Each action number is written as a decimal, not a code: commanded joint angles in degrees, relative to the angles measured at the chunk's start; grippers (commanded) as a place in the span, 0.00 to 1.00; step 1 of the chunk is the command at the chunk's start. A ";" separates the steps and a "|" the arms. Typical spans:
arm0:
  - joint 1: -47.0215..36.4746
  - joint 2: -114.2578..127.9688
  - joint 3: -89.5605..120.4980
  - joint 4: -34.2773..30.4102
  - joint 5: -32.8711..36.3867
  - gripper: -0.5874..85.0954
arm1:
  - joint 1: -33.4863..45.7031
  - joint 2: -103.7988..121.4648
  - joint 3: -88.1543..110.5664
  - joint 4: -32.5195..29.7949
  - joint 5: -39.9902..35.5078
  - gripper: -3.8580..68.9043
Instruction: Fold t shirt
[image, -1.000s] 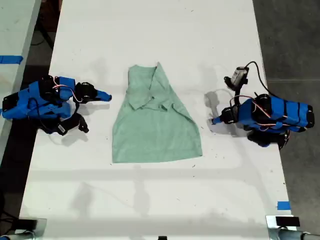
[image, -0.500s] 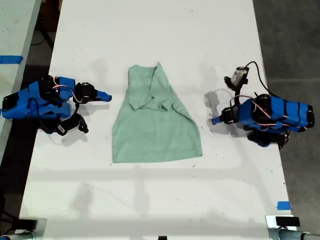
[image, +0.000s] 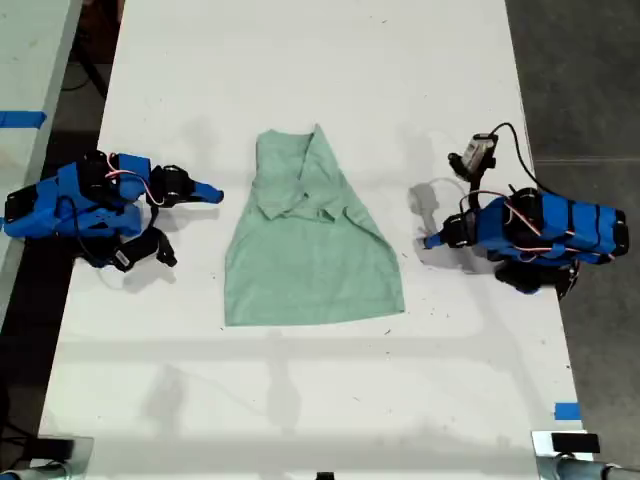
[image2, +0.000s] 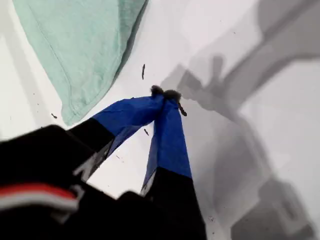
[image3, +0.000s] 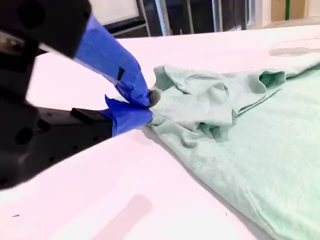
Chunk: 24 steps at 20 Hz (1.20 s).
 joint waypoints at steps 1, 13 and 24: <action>0.09 0.53 2.37 0.00 0.35 0.00 | 0.35 0.70 2.37 0.44 0.53 0.03; -0.26 0.53 2.37 0.00 0.79 0.00 | 2.29 0.70 2.37 0.44 -0.26 0.05; -0.09 0.53 2.37 0.00 0.88 0.00 | 2.37 0.70 2.37 0.44 -0.62 0.08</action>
